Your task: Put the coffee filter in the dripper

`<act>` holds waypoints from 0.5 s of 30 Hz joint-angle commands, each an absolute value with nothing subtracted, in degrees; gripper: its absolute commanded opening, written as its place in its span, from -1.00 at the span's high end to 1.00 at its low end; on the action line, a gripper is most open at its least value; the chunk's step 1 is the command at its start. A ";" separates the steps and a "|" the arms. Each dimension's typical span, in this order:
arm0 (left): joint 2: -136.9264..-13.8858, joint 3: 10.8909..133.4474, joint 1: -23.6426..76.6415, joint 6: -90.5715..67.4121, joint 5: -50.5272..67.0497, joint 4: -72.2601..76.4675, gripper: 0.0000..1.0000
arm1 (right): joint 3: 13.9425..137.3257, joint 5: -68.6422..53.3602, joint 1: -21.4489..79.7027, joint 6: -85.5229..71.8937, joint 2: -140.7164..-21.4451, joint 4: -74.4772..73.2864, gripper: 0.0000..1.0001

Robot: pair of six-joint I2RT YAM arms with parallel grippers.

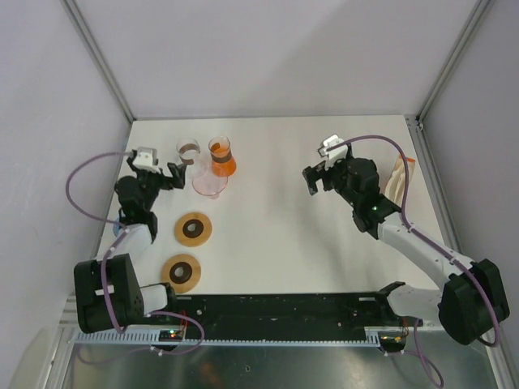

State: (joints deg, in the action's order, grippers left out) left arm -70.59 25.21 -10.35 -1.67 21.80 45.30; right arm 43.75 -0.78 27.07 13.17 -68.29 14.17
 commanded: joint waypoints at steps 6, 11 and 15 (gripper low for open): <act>-79.80 61.94 -12.81 3.02 41.85 0.18 -0.58 | 51.46 -3.73 29.74 9.60 -64.16 0.50 -0.99; -90.24 76.17 -11.53 7.91 35.99 -12.11 -0.40 | 51.50 -3.51 29.86 9.53 -64.58 -2.06 -0.99; -95.23 82.07 -9.19 12.77 28.28 -15.87 -0.50 | 51.50 -3.19 29.67 9.68 -65.40 -3.03 -0.99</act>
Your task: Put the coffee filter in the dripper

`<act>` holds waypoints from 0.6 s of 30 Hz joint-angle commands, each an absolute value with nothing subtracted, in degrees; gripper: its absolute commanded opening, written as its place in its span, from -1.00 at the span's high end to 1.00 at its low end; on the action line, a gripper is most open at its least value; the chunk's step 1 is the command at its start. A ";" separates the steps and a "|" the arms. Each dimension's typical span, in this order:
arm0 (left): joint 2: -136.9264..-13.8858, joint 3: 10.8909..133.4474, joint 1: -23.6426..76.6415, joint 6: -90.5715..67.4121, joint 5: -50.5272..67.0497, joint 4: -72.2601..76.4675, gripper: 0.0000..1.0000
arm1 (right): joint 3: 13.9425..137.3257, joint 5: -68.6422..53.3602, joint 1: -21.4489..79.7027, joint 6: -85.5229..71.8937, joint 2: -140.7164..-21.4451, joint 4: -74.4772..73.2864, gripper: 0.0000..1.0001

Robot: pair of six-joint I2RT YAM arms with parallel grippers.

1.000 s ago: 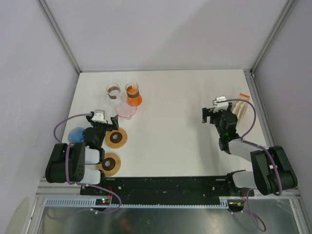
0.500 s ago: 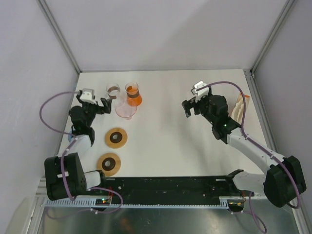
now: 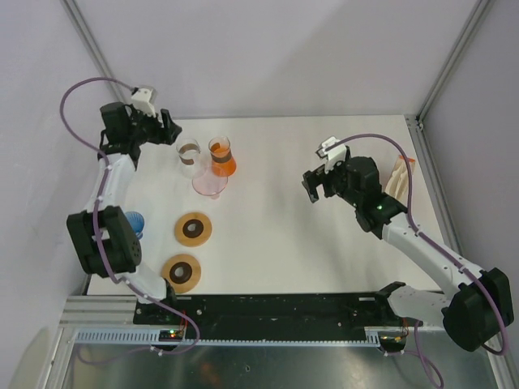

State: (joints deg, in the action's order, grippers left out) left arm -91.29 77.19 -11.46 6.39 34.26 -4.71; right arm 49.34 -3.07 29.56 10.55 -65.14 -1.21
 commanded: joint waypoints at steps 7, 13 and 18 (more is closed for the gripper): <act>-103.24 88.82 -7.24 14.69 23.39 -19.20 -0.38 | 51.50 -3.23 29.45 9.21 -66.87 -4.06 -0.99; -107.97 91.35 -4.57 15.74 17.44 -19.42 -0.17 | 51.46 -3.30 29.33 8.85 -67.17 -5.01 -0.99; -109.67 91.92 -4.08 16.03 16.66 -19.61 0.03 | 51.50 -2.75 29.23 9.01 -66.67 -6.08 -0.99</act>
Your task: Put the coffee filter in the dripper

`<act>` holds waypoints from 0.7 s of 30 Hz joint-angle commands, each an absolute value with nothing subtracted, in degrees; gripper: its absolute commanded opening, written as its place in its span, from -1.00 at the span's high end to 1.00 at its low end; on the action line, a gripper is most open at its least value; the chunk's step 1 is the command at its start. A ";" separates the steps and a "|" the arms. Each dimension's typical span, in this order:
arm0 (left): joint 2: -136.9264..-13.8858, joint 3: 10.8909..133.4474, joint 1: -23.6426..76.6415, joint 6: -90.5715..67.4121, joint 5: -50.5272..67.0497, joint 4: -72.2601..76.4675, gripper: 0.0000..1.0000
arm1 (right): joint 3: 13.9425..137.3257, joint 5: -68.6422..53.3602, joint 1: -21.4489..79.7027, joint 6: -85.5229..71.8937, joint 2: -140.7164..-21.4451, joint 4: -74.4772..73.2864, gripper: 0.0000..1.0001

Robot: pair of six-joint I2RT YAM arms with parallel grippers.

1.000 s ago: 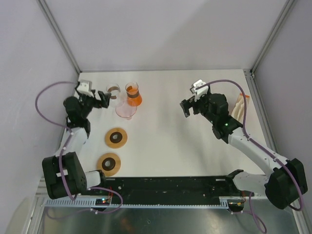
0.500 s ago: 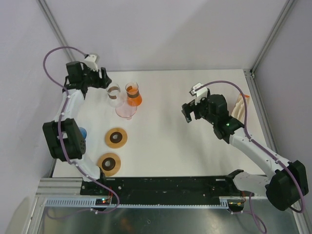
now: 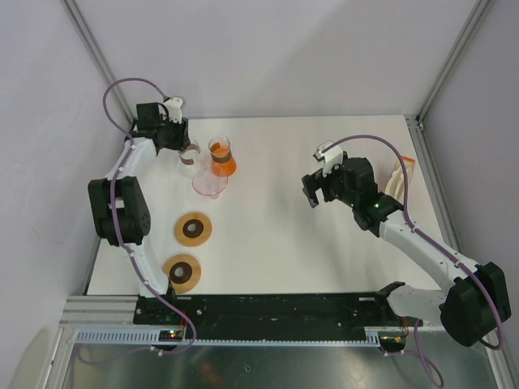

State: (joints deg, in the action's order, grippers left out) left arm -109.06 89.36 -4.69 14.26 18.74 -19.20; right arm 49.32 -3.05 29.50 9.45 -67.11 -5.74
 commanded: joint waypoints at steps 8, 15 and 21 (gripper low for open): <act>-110.28 90.25 -3.46 17.92 16.38 -20.05 0.41 | 51.46 -3.04 28.84 8.69 -66.95 -5.61 -0.99; -110.20 90.22 -3.42 19.36 14.71 -20.07 0.74 | 51.50 -3.38 28.57 8.81 -66.24 -5.11 -0.99; -110.42 89.29 -3.25 20.93 14.49 -20.28 0.66 | 51.46 -3.92 28.20 8.83 -65.63 -4.90 -0.99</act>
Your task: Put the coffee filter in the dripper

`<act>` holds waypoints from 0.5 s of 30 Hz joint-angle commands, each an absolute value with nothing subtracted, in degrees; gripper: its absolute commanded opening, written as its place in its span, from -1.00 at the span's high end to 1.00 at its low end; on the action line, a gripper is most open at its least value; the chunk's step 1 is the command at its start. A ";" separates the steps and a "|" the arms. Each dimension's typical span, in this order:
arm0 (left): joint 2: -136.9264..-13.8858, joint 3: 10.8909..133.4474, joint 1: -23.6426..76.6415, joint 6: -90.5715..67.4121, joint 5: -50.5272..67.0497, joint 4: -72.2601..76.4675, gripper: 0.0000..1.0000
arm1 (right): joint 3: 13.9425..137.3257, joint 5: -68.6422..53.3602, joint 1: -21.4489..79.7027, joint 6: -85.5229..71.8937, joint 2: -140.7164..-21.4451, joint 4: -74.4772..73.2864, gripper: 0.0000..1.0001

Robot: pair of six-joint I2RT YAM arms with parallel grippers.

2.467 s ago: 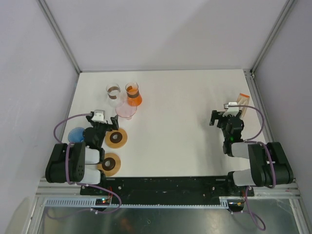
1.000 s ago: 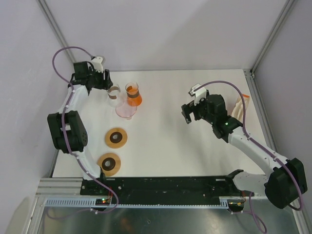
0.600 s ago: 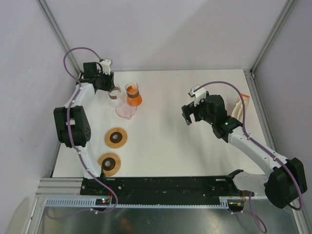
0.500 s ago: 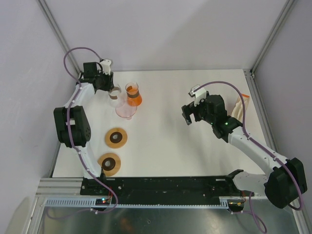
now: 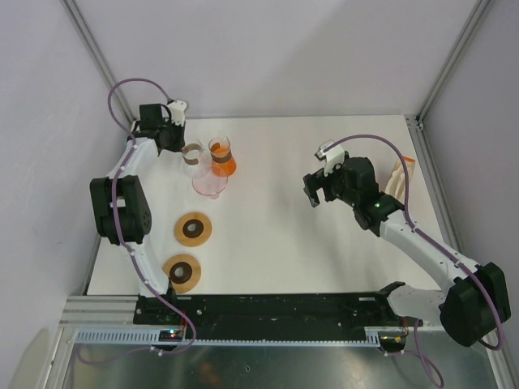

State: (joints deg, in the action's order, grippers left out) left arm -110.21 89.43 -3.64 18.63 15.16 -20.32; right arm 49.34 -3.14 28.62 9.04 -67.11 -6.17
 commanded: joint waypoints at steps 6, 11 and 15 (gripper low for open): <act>-110.10 89.14 -3.00 21.35 15.49 -20.41 0.98 | 51.48 -4.77 27.98 8.41 -65.71 -4.48 -0.99; -107.32 91.42 -3.13 17.55 13.02 -20.20 1.00 | 51.50 -4.83 27.86 8.20 -65.63 -4.79 -0.99; -103.97 92.45 -3.01 12.62 12.01 -19.53 1.00 | 51.50 -5.02 27.78 8.06 -65.74 -5.07 -0.99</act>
